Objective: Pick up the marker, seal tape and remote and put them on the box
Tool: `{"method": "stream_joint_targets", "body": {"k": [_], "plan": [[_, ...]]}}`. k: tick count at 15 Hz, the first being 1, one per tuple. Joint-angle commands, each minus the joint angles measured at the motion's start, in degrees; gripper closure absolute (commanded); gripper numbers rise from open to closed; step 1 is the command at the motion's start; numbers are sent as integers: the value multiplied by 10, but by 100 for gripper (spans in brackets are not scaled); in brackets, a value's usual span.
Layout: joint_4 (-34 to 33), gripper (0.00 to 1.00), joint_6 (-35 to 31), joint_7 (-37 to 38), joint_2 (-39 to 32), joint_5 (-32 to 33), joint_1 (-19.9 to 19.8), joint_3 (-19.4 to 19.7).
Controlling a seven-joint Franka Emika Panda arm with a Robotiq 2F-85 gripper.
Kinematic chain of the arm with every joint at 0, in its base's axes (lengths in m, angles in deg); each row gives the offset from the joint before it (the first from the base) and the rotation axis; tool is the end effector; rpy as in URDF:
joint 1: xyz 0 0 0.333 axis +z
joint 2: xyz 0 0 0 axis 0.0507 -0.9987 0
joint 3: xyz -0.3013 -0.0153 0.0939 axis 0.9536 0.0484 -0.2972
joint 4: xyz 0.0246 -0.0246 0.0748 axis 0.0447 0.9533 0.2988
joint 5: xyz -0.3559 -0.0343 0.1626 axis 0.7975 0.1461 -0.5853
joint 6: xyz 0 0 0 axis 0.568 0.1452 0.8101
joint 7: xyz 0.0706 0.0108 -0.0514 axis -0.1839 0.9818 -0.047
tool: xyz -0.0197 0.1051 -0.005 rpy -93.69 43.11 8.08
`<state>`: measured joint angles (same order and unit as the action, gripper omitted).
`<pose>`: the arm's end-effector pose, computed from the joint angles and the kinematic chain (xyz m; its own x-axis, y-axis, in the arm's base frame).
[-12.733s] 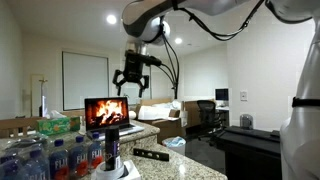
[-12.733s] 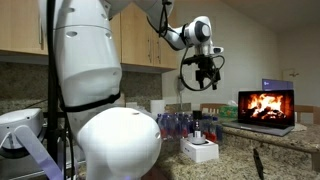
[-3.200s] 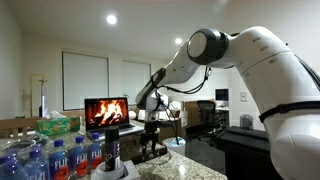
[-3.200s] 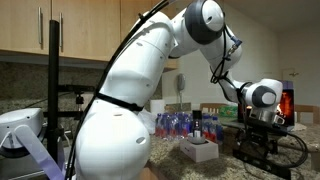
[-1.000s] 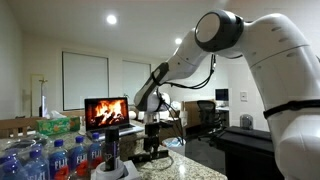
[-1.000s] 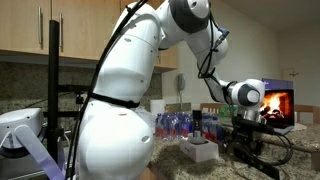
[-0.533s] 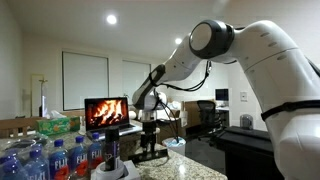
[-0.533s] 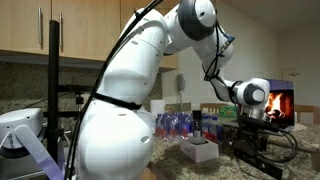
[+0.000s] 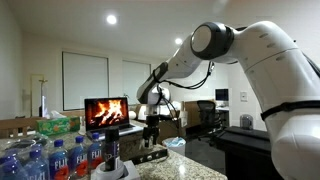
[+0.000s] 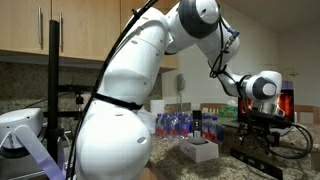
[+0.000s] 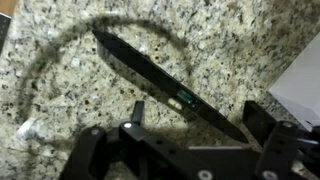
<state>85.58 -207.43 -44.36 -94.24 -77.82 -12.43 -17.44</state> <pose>0.6144 -0.1007 0.3152 0.9368 0.3491 -0.0215 0.3368 -0.9168 -0.2146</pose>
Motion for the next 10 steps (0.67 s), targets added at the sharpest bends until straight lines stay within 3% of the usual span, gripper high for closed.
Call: {"method": "stream_joint_targets", "body": {"k": [1,7,10], "plan": [[3,0,34,-15,-1,-9,-7,-15],[52,0,43,-71,51,4,-1,-29],[39,0,111,-107,39,3,1,-32]]}}
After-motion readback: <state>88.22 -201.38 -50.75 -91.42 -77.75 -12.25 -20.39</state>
